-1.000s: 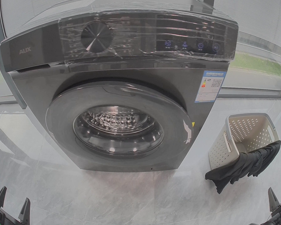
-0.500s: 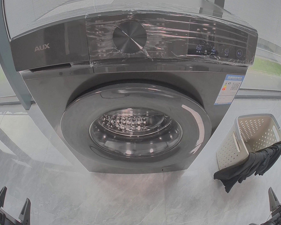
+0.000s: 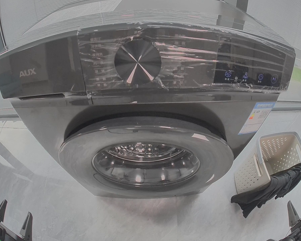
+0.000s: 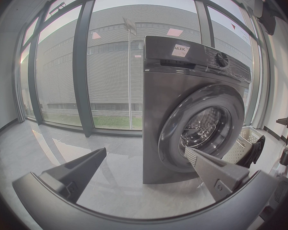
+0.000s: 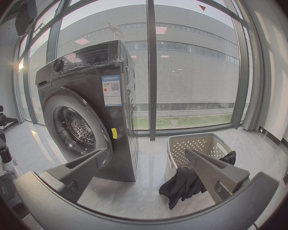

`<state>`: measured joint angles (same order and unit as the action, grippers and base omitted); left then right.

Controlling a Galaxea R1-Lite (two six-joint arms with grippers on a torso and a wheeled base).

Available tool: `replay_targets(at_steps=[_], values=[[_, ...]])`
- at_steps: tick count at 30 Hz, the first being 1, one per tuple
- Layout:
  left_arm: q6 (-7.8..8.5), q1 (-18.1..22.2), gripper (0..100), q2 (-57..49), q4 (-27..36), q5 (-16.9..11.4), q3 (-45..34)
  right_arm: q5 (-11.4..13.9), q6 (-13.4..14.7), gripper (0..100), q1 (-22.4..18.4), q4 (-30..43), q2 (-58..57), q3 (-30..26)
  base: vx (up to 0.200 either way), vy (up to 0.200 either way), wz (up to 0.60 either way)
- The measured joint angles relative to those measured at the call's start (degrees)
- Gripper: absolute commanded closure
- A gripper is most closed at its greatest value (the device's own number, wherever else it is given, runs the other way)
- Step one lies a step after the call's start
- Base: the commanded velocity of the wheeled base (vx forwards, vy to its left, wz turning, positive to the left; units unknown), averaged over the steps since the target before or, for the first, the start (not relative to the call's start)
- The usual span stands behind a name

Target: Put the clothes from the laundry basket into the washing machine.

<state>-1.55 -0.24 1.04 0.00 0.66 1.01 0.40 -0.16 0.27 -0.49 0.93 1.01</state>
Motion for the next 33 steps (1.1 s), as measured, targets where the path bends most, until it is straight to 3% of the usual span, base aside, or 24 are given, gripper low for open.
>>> replay_targets(at_steps=[27, 30, 33], values=[[-0.04, 0.0, 0, 0.0, 0.0, 0.0, 0.0, 1.0, -0.1, 0, -0.1, 0.0, 0.0, 0.0, 0.0, 0.0, 0.0], [-0.04, 0.0, 0, 0.0, 0.0, 0.0, 0.0, 2.7, -0.1, 0, -0.1, -1.6, 0.0, 0.0, 0.0, 0.0, 0.0], [-0.04, 0.0, 0, 0.0, 0.0, 0.0, 0.0, 6.4, -0.1, 0, 0.0, -3.1, 0.0, 2.4, 0.0, 0.0, 0.0]])
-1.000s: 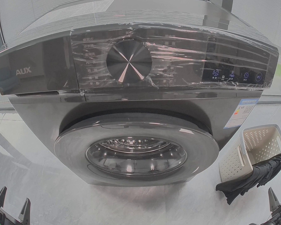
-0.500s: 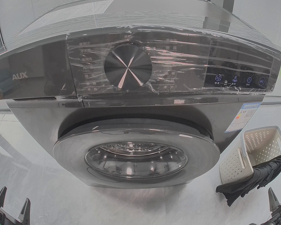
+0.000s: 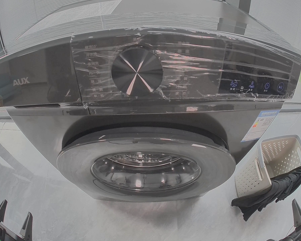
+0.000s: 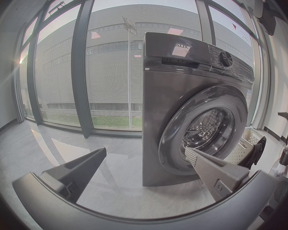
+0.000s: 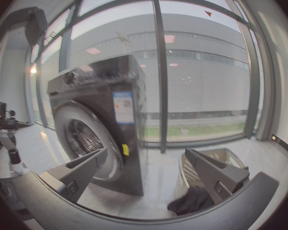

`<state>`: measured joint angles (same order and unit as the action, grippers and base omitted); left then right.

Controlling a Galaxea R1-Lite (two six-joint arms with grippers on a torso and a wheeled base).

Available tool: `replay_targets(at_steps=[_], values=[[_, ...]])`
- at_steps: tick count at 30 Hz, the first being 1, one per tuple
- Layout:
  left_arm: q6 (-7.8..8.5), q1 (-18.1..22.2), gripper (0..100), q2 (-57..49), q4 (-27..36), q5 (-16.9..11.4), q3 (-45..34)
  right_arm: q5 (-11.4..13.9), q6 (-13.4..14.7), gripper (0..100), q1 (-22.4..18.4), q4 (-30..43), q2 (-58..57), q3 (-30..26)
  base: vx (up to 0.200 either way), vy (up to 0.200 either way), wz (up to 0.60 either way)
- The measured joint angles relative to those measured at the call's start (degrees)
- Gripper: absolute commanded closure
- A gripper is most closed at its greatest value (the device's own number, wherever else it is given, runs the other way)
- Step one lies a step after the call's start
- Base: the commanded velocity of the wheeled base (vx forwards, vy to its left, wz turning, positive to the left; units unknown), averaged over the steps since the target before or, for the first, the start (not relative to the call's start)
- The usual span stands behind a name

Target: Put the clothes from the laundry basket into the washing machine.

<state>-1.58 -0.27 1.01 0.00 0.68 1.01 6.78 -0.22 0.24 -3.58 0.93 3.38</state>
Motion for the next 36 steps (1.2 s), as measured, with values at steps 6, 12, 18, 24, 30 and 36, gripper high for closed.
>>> replay_targets(at_steps=[6, 12, 18, 24, 30, 36], values=[[0.0, 0.0, 0, 0.0, 0.0, 0.0, 0.0, 14.1, -0.2, 0, -0.2, -1.0, 3.2, 7.6, 0.0, 0.0, 0.0], [-0.05, 0.0, 0, 0.0, 0.0, 0.0, 0.0, 25.2, -0.6, 0, 0.1, -1.6, 13.7, 10.4, 0.0, 0.0, 0.0], [0.0, 0.0, 0, 0.0, 0.0, 0.0, 0.0, 32.0, -2.4, 0, 2.1, -3.1, 27.7, 13.2, 0.0, 0.0, 0.0], [0.02, 0.0, 0, 0.0, 0.0, 0.0, 0.0, 27.5, -2.8, 0, 9.1, -7.5, 42.7, 16.1, 0.0, 0.0, 0.0], [0.02, 0.0, 0, 0.0, 0.0, 0.0, 0.0, 12.4, 0.5, 0, 20.2, -16.6, 55.7, 18.2, 0.0, 0.0, 0.0], [0.02, 0.0, 0, 0.0, 0.0, 0.0, 0.0, 5.7, 5.6, 0, 25.7, -21.8, 64.6, 21.6, 0.0, 0.0, 0.0]])
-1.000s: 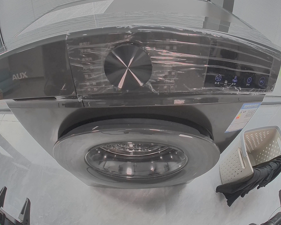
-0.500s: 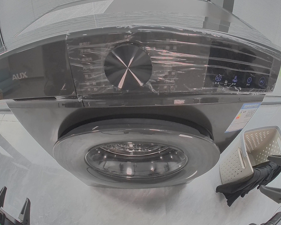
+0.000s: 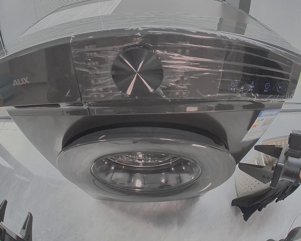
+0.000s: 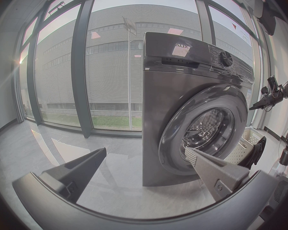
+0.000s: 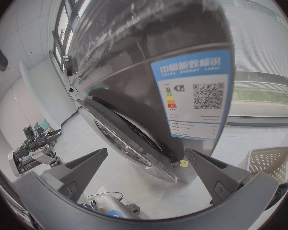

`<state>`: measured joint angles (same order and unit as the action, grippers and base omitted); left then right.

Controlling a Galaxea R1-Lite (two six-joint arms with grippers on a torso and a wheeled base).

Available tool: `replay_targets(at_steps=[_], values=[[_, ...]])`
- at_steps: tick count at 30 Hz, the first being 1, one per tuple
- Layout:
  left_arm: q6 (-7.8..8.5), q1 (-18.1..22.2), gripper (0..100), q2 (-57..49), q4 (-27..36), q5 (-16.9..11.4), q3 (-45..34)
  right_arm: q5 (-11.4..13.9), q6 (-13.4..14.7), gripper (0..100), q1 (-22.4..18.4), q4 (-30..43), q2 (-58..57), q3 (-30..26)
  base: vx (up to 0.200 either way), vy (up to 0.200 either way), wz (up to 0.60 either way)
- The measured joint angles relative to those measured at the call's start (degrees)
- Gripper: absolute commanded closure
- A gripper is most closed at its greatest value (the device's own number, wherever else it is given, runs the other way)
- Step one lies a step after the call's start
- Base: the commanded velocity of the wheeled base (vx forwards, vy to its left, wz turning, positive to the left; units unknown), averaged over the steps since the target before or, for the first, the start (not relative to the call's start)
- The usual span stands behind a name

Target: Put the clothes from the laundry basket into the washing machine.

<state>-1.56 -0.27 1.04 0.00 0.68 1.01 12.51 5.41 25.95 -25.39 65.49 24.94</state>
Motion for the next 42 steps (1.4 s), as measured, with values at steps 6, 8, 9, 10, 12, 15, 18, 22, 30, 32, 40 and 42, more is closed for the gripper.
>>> replay_targets(at_steps=[6, 8, 9, 10, 12, 15, 18, 22, 30, 32, 40, 42], values=[[0.01, 0.0, 0, 0.0, 0.0, 0.0, 0.0, -1.9, 2.0, 0, 2.0, -0.2, 4.2, 1.0, 0.0, 0.0, 0.0], [0.01, 0.0, 0, 0.0, 0.0, 0.0, 0.0, -2.2, 3.9, 0, 2.3, -1.0, 5.3, 1.2, 0.0, 0.0, 0.0], [0.01, 0.0, 0, 0.0, 0.0, 0.0, 0.0, -2.3, 4.9, 0, 2.5, -1.5, 5.8, 1.3, 0.0, 0.0, 0.0], [0.0, 0.0, 0, 0.0, 0.0, 0.0, 0.0, -2.5, 6.1, 0, 2.8, -2.0, 6.3, 1.3, 0.0, 0.0, 0.0], [0.01, 0.0, 0, 0.0, 0.0, 0.0, 0.0, -3.2, 7.8, 0, 3.7, -2.9, 7.1, 1.3, 0.0, 0.0, 0.0], [0.04, 0.0, 0, 0.0, 0.0, 0.0, 0.0, -5.0, 8.9, 0, 5.7, -3.2, 7.9, 1.2, 0.0, 0.0, 0.0], [0.04, 0.0, 0, 0.0, 0.0, 0.0, 0.0, -5.8, 9.3, 0, 7.1, -3.3, 9.0, 1.0, 0.0, 0.0, 0.0], [0.01, 0.0, 0, 0.0, 0.0, 0.0, 0.0, -5.8, 9.4, 0, 7.9, -3.4, 10.4, 1.0, 0.0, 0.0, 0.0], [0.04, 0.0, 0, 0.0, 0.0, -0.1, 0.0, -5.6, 9.1, 0, 9.2, -3.3, 10.3, -1.6, 0.0, 0.0, 0.0], [0.04, 0.0, 0, 0.0, 0.0, -0.1, 0.0, -4.8, 8.9, 0, 9.0, -3.3, 8.7, -3.4, 0.0, 0.0, 0.0], [0.09, 0.0, 0, 0.0, 0.0, 0.0, 0.0, -3.1, 8.0, 0, 7.3, -3.3, 5.5, -6.0, -0.125, 0.0, 0.0], [0.09, 0.0, 0, 0.0, 0.0, 0.0, 0.0, -3.0, 7.7, 0, 6.8, -3.4, 6.1, -4.8, -0.2, 0.0, 0.0]])
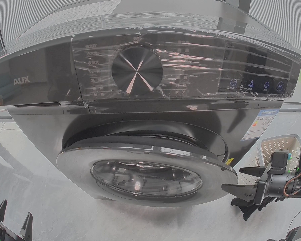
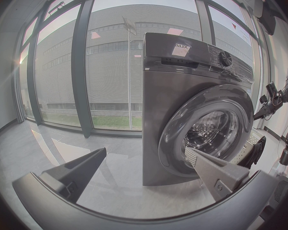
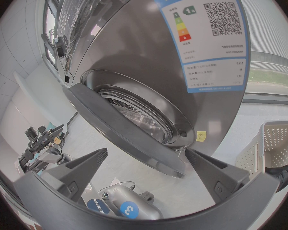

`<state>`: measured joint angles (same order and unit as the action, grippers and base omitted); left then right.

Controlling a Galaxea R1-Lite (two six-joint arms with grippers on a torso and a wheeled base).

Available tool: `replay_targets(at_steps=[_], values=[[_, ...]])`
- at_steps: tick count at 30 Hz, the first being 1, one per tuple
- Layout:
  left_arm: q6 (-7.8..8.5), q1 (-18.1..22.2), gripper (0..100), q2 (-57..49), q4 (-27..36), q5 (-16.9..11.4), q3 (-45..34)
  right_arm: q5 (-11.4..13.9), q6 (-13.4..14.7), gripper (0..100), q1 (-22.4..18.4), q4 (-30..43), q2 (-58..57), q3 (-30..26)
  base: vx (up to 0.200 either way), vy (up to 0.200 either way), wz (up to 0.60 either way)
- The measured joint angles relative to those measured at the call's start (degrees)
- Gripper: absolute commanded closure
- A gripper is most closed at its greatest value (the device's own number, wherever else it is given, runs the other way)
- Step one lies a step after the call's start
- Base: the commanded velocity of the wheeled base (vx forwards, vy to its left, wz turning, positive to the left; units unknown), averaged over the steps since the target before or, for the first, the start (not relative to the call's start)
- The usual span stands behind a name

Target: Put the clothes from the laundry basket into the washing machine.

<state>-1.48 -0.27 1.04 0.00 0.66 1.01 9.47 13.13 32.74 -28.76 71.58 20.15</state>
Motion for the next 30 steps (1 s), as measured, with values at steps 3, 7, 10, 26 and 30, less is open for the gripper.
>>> replay_targets(at_steps=[3, 7, 10, 26, 30], values=[[0.0, 0.0, 0, 0.0, 0.0, 0.0, 0.0, 0.1, -0.2, 0, -0.3, -0.3, 1.5, 1.5, -0.133, 0.0, 0.0], [0.0, 0.0, 0, 0.0, 0.0, 0.0, 0.0, 0.2, -0.3, 0, 0.0, -2.5, 3.7, 2.3, 0.0, 0.0, 0.0], [0.02, 0.0, 0, 0.0, 0.0, 0.0, 0.0, 0.3, -0.2, 0, 0.9, -3.6, 5.0, 2.4, 0.0, 0.0, 0.0], [0.2, 0.0, 0, 0.0, 0.0, -0.1, 0.0, 2.9, -0.3, 0, 2.1, -3.8, 4.5, -0.2, -0.075, 0.0, 0.0], [0.15, 0.0, 0, 0.0, 0.0, -0.1, 0.0, 3.0, -0.3, 0, 2.3, -3.8, 6.1, 0.6, 0.0, 0.0, 0.0]])
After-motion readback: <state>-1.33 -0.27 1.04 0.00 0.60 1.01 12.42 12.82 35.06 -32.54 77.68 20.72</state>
